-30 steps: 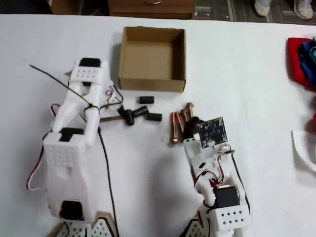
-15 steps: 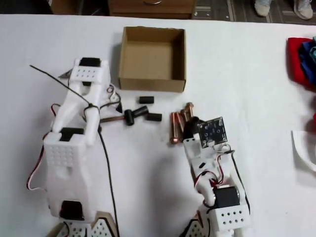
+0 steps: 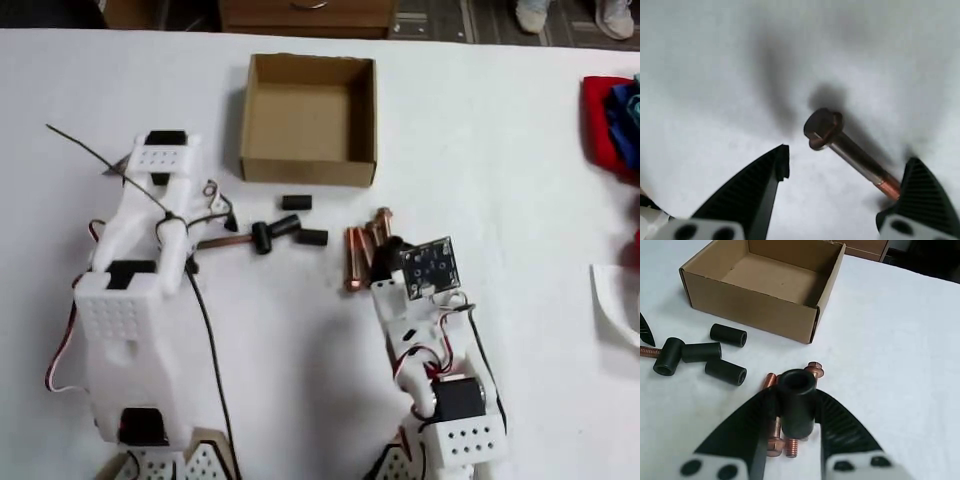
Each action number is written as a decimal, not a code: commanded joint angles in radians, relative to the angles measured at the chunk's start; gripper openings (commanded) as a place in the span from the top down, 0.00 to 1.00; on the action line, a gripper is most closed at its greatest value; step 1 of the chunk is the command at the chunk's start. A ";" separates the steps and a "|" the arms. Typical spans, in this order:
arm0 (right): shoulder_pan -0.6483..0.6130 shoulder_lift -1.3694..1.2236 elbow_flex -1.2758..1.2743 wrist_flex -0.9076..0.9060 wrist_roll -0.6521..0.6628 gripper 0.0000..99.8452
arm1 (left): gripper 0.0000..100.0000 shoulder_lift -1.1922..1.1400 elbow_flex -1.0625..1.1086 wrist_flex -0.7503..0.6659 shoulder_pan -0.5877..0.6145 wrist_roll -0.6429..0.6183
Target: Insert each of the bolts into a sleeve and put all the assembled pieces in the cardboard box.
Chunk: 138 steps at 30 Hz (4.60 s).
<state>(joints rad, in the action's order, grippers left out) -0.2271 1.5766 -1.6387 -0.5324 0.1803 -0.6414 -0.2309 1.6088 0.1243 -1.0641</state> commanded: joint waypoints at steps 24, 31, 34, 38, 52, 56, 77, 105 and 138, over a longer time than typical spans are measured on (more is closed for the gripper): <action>0.007 0.033 0.014 -0.001 -0.006 0.98 | 0.98 0.008 -0.061 0.018 0.031 0.882; 0.007 0.033 0.014 -0.001 -0.006 0.98 | 0.98 0.003 -0.157 0.075 0.011 1.231; 0.007 0.033 0.017 -0.001 -0.006 0.98 | 0.97 0.003 -0.179 0.072 -0.015 1.227; 0.008 0.033 0.018 -0.002 -0.006 0.98 | 0.89 0.002 -0.183 0.066 -0.043 1.155; 0.012 0.033 0.020 -0.002 -0.006 0.98 | 0.91 0.002 -0.139 -0.014 -0.046 1.151; 0.008 0.033 0.020 -0.002 -0.006 0.98 | 0.91 0.000 -0.054 -0.052 -0.048 1.151; 0.013 0.033 0.020 -0.002 -0.006 0.98 | 0.90 -0.021 -0.142 -0.106 -0.068 1.151; 0.007 0.033 0.018 0.004 -0.006 0.98 | 0.97 0.311 -0.403 0.166 -0.126 1.171; 0.090 0.025 0.048 0.039 -0.376 0.94 | 0.97 1.691 1.167 -0.865 -0.196 1.094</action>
<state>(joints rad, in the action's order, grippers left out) -0.1933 1.5934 -1.6264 -0.4864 -0.1941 1.0526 0.9137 0.7710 -0.0660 0.0315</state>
